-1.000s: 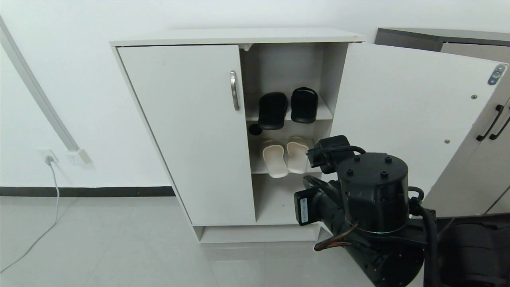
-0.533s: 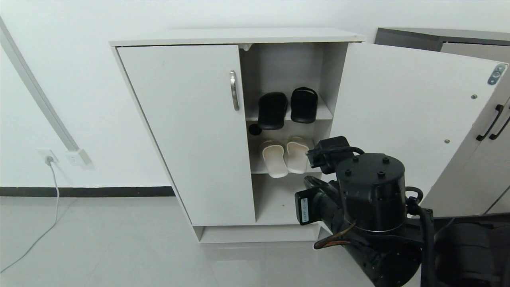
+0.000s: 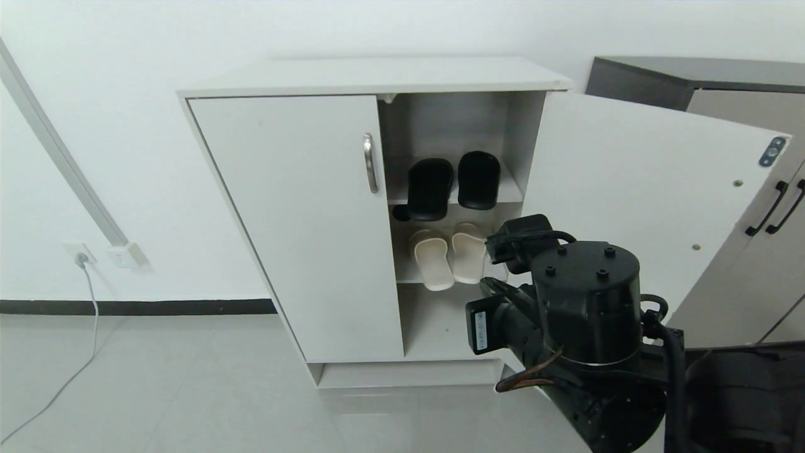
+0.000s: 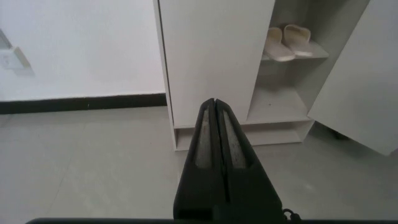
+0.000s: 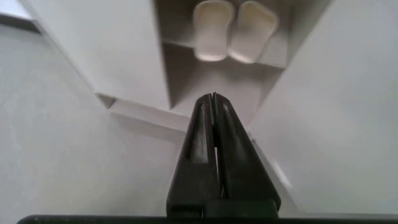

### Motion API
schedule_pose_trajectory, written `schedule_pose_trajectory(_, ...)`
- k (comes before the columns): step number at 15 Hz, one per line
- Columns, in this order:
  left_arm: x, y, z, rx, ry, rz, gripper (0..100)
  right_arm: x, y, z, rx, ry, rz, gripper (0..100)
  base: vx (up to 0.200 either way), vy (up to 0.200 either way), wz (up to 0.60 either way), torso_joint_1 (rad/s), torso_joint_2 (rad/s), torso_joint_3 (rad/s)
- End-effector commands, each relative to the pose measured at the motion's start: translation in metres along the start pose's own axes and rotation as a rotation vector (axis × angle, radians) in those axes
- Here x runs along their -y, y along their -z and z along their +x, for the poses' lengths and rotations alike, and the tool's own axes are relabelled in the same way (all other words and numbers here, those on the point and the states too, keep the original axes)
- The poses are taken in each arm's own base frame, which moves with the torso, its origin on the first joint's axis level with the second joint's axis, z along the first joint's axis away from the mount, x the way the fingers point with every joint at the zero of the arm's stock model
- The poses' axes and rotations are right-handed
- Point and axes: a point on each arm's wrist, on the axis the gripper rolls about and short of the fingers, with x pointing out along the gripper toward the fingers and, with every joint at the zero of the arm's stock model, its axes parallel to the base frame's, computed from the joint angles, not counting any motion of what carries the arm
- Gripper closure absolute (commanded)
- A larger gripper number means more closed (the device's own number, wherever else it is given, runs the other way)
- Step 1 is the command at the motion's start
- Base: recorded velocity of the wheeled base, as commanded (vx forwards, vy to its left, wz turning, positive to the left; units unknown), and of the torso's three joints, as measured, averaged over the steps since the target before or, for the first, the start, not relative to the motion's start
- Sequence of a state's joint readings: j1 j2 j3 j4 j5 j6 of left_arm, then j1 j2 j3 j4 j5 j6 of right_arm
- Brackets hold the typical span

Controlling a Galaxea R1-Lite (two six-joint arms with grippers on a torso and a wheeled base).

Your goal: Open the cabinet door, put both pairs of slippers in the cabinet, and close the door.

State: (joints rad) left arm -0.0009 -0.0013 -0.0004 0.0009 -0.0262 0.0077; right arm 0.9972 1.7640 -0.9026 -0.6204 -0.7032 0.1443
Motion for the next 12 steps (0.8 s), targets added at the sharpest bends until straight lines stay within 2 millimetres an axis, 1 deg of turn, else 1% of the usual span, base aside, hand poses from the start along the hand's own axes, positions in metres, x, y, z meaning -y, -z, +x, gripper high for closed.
schedule_pose_trajectory(1, 0.0, 0.0002, 0.0001, -0.002, 0.001, 0.0, 100, 0.0005, 0.0003, 0.0003, -0.002, 0.001, -0.002, 100, 0.0, 0.0, 0.0, 0.017, -0.53, -0.334)
schedule_pose_trajectory(6, 0.0, 0.0002, 0.0001, -0.002, -0.001, 0.0, 100, 0.0002, 0.0008, 0.0006, -0.004, 0.0, -0.003, 100, 0.0, 0.0, 0.0, 0.112, -0.47, -0.347)
schedule_pose_trajectory(12, 0.0, 0.0002, 0.0001, -0.002, 0.001, 0.0, 100, 0.0006, 0.0007, 0.0009, -0.004, 0.001, -0.002, 100, 0.0, 0.0, 0.0, 0.161, -0.48, -0.324)
